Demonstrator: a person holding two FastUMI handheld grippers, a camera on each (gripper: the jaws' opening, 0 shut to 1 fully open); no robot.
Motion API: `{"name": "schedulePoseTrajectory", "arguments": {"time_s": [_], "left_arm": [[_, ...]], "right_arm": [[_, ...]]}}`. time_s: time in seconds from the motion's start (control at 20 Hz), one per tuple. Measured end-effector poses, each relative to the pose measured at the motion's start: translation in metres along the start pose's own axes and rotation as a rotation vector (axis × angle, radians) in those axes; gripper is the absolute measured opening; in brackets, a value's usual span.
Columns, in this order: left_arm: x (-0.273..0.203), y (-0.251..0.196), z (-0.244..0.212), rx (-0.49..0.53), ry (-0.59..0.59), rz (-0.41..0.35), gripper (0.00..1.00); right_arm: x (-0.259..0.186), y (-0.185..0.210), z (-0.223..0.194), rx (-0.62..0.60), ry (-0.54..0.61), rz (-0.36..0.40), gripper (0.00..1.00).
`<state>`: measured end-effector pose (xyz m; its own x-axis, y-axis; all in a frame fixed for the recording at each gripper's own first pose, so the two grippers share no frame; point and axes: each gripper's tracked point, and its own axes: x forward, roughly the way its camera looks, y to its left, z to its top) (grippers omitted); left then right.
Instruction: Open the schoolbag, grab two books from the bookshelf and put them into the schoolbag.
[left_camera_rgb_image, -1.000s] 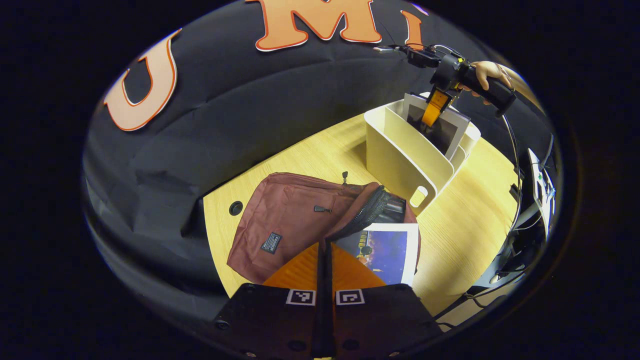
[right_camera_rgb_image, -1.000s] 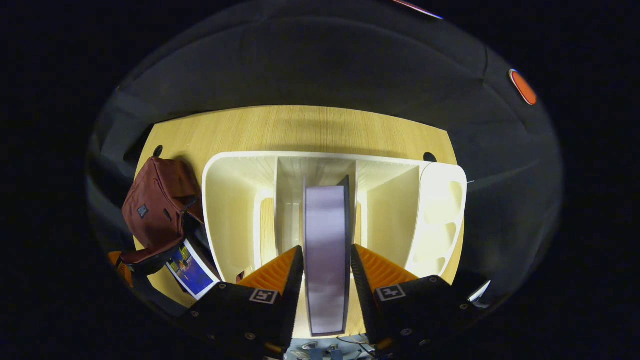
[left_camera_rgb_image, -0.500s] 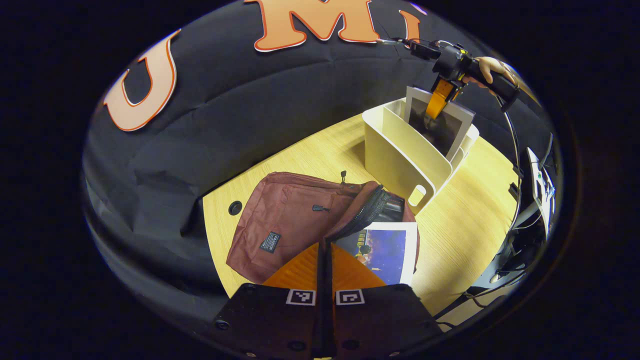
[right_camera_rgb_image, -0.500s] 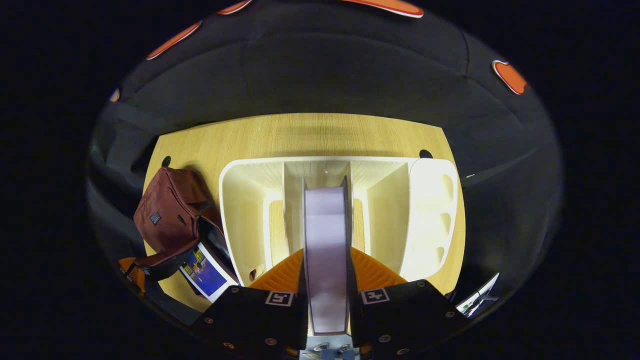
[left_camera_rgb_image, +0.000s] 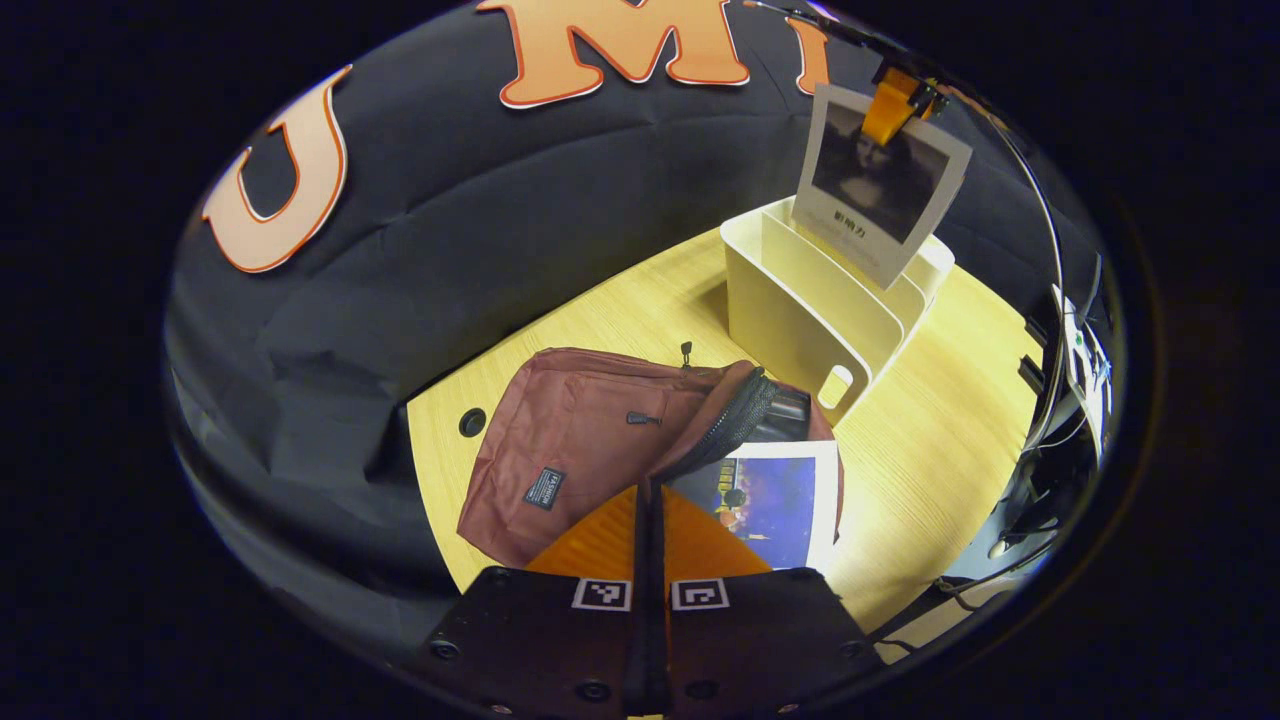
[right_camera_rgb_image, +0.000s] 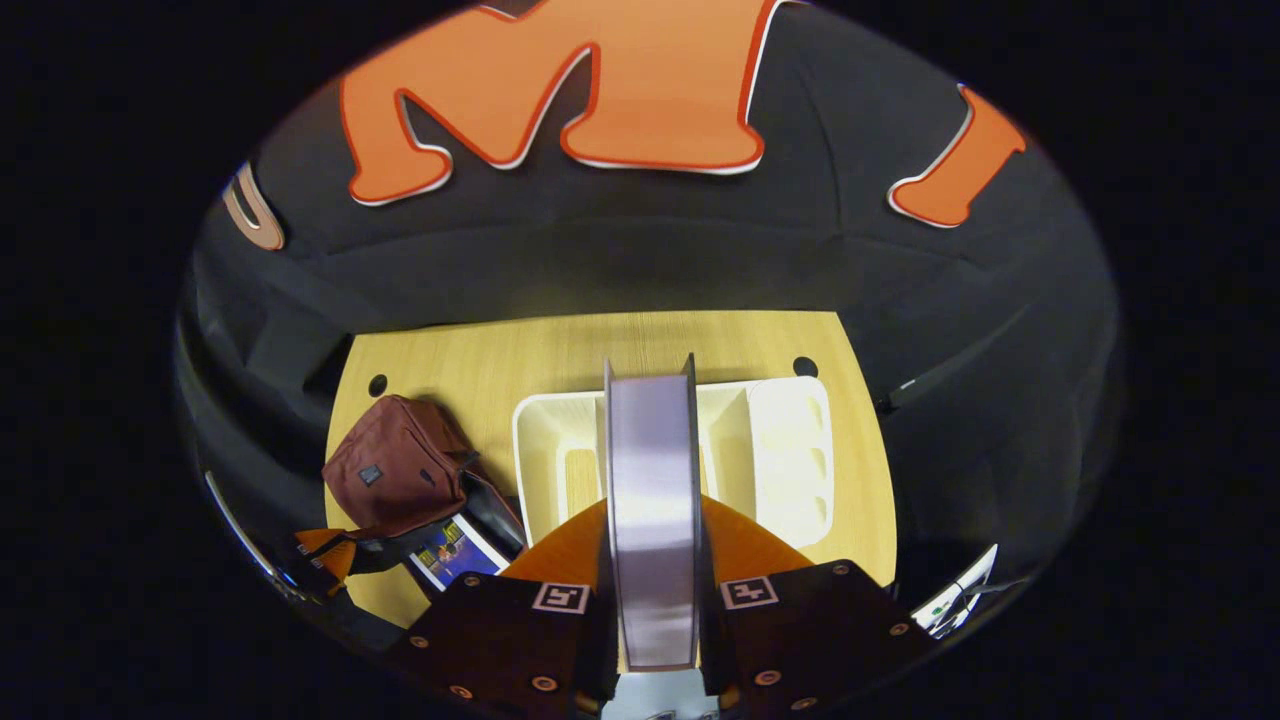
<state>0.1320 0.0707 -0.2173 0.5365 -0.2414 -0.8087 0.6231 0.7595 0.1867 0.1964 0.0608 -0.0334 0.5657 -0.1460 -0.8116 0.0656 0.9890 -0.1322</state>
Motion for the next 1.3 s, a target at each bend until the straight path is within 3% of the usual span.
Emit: {"name": "schedulePoseTrajectory", "arguments": {"time_s": [0.25, 0.5, 0.95, 1.3], "left_arm": [[0.002, 0.003, 0.001, 0.016, -0.001, -0.004, 0.01], [0.004, 0.004, 0.002, 0.026, -0.002, -0.008, 0.01], [-0.004, -0.011, 0.007, 0.030, -0.005, -0.023, 0.01], [-0.018, -0.022, 0.017, 0.067, -0.023, -0.009, 0.01]], "right_arm": [[-0.062, 0.012, -0.024, 0.073, -0.107, 0.065, 0.33], [-0.095, 0.041, -0.078, 0.231, -0.159, 0.227, 0.33], [-0.018, 0.105, -0.196, 0.619, -0.061, 0.515, 0.32], [0.059, 0.163, -0.241, 0.877, -0.017, 0.660, 0.32]]}}
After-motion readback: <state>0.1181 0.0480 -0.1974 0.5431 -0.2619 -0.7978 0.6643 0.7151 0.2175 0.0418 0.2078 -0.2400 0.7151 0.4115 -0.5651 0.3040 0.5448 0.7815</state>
